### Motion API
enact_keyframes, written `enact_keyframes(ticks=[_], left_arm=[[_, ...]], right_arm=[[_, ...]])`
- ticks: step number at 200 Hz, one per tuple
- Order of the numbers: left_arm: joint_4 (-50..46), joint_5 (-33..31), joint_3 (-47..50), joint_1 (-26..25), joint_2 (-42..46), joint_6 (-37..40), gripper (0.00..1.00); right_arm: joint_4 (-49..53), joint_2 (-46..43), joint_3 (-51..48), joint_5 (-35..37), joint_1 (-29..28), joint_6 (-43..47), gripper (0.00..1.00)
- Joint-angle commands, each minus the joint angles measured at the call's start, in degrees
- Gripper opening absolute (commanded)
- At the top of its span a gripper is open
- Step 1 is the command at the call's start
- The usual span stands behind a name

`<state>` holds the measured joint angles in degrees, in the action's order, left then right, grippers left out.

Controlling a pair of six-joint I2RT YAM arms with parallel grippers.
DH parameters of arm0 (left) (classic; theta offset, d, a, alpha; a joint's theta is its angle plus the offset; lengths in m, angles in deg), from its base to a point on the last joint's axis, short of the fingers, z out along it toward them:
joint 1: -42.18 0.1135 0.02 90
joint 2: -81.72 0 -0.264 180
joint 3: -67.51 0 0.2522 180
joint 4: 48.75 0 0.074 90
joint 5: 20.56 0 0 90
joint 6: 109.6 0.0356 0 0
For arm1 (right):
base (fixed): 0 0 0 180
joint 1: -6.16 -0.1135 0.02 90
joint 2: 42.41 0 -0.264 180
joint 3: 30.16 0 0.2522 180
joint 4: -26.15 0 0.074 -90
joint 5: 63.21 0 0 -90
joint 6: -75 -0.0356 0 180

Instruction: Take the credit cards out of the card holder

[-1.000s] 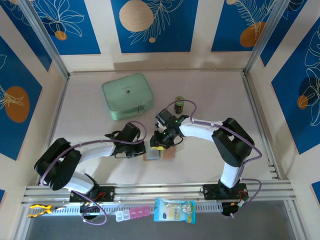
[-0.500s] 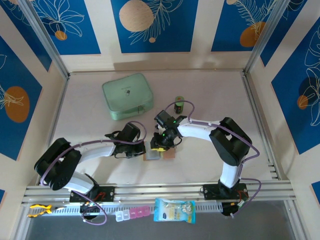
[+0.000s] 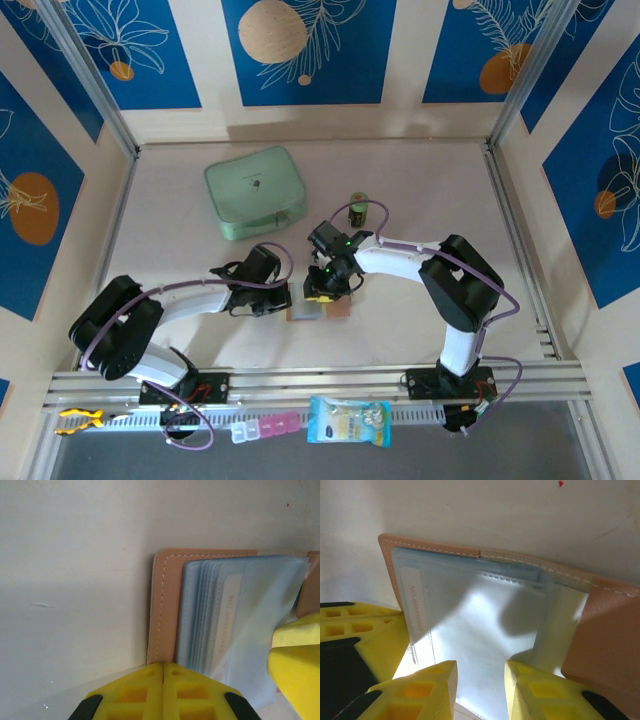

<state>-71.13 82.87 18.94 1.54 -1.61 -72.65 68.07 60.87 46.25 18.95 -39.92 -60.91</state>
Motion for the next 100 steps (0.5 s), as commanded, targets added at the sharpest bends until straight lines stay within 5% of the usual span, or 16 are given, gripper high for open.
enact_keyframes(ticks=[1,100], left_arm=[[-3.77,-1.39,-0.35,-0.40,-0.83,0.14,0.00],[-4.94,-1.29,-1.71,-0.38,0.12,0.50,0.00]], right_arm=[[2.16,-2.11,-0.68,0.98,-0.05,0.53,0.31],[0.17,-2.40,-2.88,0.33,0.90,0.21,0.29]])
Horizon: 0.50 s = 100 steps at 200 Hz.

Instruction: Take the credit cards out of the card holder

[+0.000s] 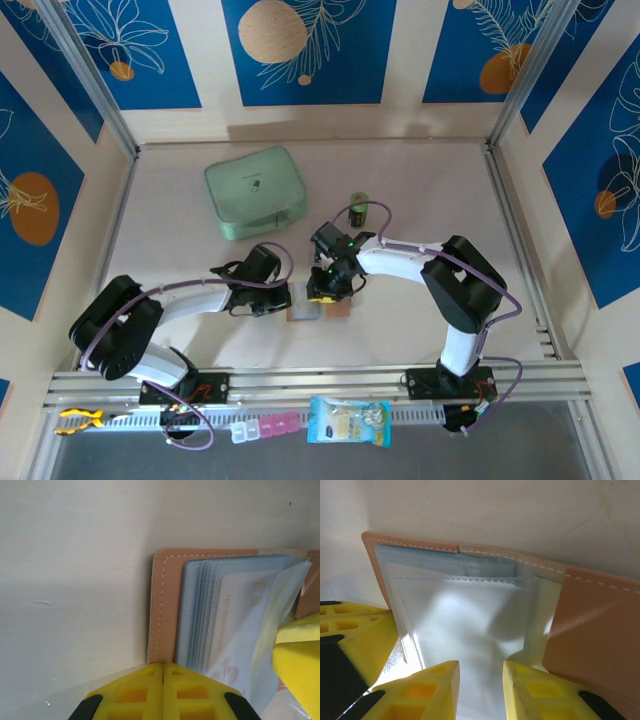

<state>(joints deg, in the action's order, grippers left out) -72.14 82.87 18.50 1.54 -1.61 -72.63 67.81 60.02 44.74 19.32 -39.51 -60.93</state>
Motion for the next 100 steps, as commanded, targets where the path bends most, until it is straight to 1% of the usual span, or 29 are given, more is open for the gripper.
enact_keyframes(ticks=[1,30,52,78,100], left_arm=[[-3.96,-1.34,-1.29,-0.35,0.20,0.48,0.00],[-4.50,-1.70,-2.28,-0.37,2.97,0.52,0.00],[-3.72,-0.99,-2.88,-0.40,5.06,0.48,0.03],[-0.55,1.55,-3.01,-0.40,5.92,-0.69,0.10],[2.74,3.89,-3.14,-0.60,5.25,-2.01,0.19]], right_arm=[[0.46,-1.59,-1.37,-0.03,0.49,0.23,0.29],[-0.14,-1.77,-1.95,-0.31,0.53,0.23,0.28],[-1.21,-1.98,-2.83,-1.27,0.84,-0.18,0.27],[-2.15,-2.42,-3.66,-1.63,1.04,-0.65,0.26],[-2.63,-2.68,-4.10,-1.93,1.20,-0.82,0.25]])
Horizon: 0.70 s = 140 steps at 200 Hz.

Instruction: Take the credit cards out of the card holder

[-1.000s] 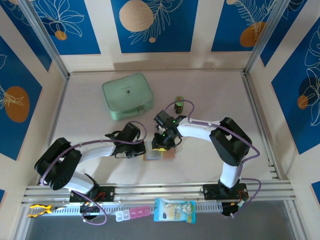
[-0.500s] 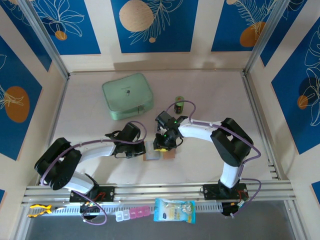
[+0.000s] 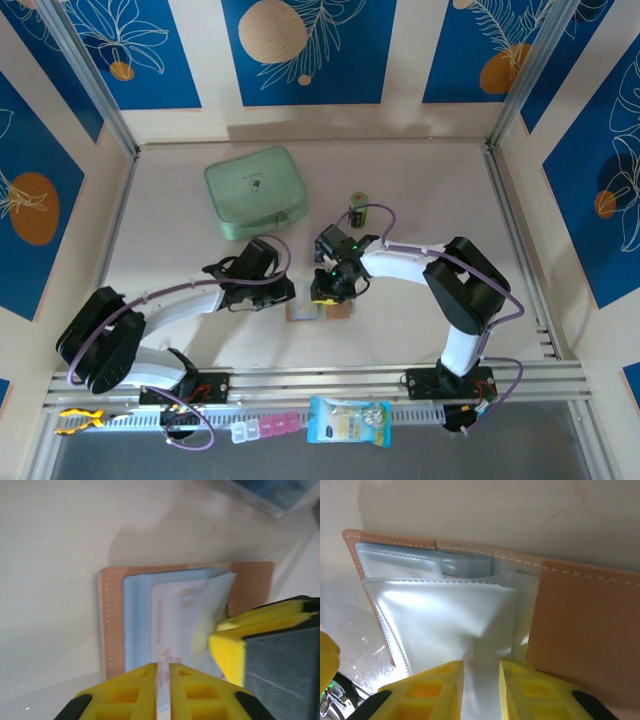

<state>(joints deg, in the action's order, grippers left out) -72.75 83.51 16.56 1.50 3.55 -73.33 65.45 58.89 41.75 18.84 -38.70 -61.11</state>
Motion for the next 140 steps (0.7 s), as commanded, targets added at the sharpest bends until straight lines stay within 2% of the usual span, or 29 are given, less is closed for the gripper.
enact_keyframes(ticks=[1,76,140], left_arm=[[3.45,3.39,-1.21,-0.59,0.06,-1.34,0.19],[9.08,6.84,-0.88,-1.32,-6.53,-4.30,0.24],[12.94,8.70,-0.59,-1.51,-8.82,-6.05,0.20]], right_arm=[[-0.29,-1.54,-1.11,-1.41,0.43,-0.65,0.25],[-1.56,-2.07,-1.81,-2.75,0.99,-0.76,0.24],[-2.10,-2.85,-2.38,-3.39,1.17,-0.93,0.24]])
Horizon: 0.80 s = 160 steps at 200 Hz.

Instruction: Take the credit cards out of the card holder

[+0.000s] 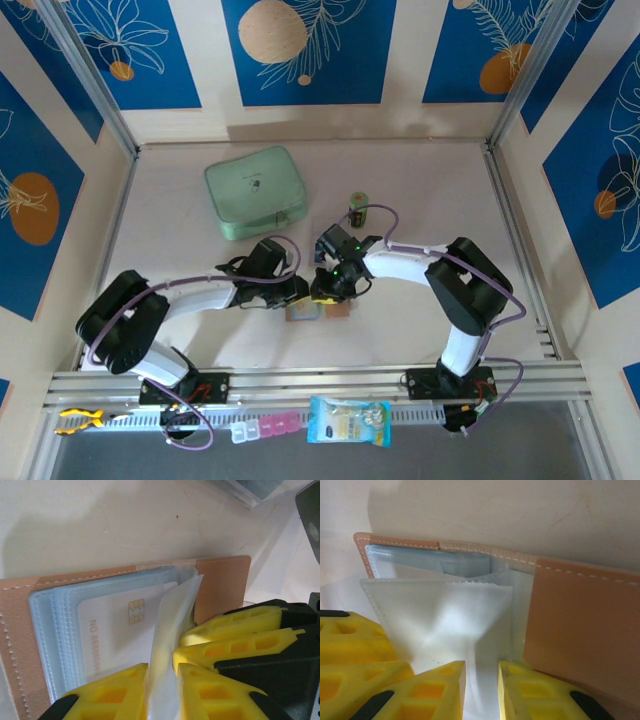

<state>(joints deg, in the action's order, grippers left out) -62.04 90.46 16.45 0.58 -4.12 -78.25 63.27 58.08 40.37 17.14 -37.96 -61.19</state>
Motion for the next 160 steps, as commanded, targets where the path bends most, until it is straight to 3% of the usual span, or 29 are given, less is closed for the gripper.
enact_keyframes(ticks=[1,95,160], left_arm=[[2.24,1.79,-0.49,-0.59,-1.16,-1.21,0.20],[-2.20,1.20,-3.65,-1.18,1.38,-0.56,0.18],[-3.00,2.16,-8.26,-2.24,-2.58,0.41,0.15]], right_arm=[[0.10,-2.04,-0.98,-1.69,0.43,-0.79,0.24],[3.80,-9.35,-1.43,0.49,2.45,0.13,0.24],[5.22,-14.27,-3.40,1.30,4.86,0.65,0.24]])
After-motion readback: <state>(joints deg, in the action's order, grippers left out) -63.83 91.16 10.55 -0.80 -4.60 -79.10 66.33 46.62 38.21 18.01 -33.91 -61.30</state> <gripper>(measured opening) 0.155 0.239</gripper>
